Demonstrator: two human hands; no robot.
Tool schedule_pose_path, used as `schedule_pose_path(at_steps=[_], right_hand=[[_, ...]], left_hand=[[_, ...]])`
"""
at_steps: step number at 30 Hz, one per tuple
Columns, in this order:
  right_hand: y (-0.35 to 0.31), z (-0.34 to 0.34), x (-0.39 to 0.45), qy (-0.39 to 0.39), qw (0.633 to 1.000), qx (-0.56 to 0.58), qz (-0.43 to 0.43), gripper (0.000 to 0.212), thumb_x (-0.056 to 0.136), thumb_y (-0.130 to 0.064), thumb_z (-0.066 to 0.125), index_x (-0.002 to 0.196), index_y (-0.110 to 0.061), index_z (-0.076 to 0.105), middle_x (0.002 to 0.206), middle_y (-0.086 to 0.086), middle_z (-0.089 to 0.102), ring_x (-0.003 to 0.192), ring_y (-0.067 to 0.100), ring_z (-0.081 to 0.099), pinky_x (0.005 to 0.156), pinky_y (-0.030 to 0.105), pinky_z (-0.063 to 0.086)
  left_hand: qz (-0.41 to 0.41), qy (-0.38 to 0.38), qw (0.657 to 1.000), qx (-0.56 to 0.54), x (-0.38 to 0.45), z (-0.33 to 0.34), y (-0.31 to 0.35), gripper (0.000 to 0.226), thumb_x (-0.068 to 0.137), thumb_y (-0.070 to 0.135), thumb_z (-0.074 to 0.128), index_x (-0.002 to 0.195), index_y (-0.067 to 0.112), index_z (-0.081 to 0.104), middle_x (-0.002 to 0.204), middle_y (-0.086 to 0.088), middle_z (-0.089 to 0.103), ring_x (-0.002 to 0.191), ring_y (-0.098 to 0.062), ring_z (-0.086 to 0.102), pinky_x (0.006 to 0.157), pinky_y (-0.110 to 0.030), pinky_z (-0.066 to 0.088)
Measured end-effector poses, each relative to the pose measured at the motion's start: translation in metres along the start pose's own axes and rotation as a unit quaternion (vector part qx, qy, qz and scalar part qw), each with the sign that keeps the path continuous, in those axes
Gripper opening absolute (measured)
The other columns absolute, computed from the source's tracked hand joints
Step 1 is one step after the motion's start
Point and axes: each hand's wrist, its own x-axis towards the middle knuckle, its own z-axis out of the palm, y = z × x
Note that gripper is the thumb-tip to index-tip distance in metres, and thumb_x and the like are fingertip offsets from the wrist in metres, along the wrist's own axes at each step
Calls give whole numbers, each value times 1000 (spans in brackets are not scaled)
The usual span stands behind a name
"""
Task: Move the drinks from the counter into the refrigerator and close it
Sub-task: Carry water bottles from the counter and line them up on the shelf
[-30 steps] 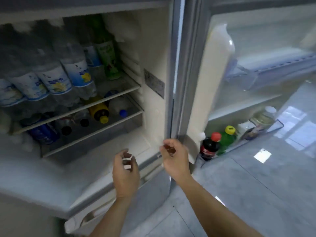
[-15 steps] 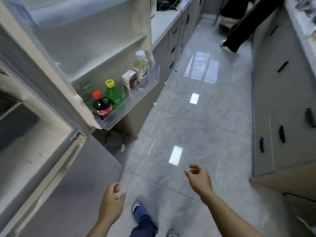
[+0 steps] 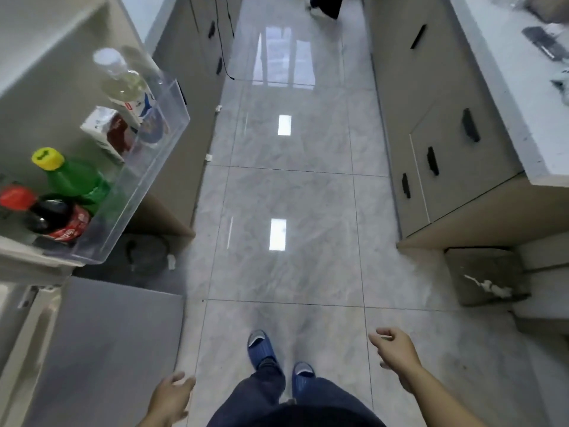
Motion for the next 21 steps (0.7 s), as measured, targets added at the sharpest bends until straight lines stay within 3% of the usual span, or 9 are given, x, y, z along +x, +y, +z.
schedule_pose_path(at_steps=[6,13,17,21], right_hand=[[5,5,-3,25,998,27,53,25,91,-23,68,112,-11,60,110,10,63,92,27,62,68,36,52],[-9,-5,26,36,994,39,93,16,90,-22,69,101,-11,63,100,8,65,88,28,63,64,33,52],[-30,-22,67,31,993,41,108,16,89,-21,70,98,-10,64,96,10,65,81,29,62,65,34,52],[-85,-48,121,11,994,30,101,15,89,-19,67,97,-6,64,90,11,64,76,27,57,68,35,50]], left_hand=[[77,-41,996,17,24,20,103,37,95,17,61,130,9,54,91,-11,60,90,-32,59,79,-41,53],[150,-88,985,10,43,63,217,31,94,23,62,123,16,53,99,-9,58,94,-28,63,75,-39,56],[148,-84,985,20,53,87,263,30,94,24,63,122,18,53,99,-9,58,92,-27,63,68,-35,55],[125,-50,991,23,53,102,294,29,95,23,62,120,16,52,101,-8,58,92,-29,62,75,-40,56]])
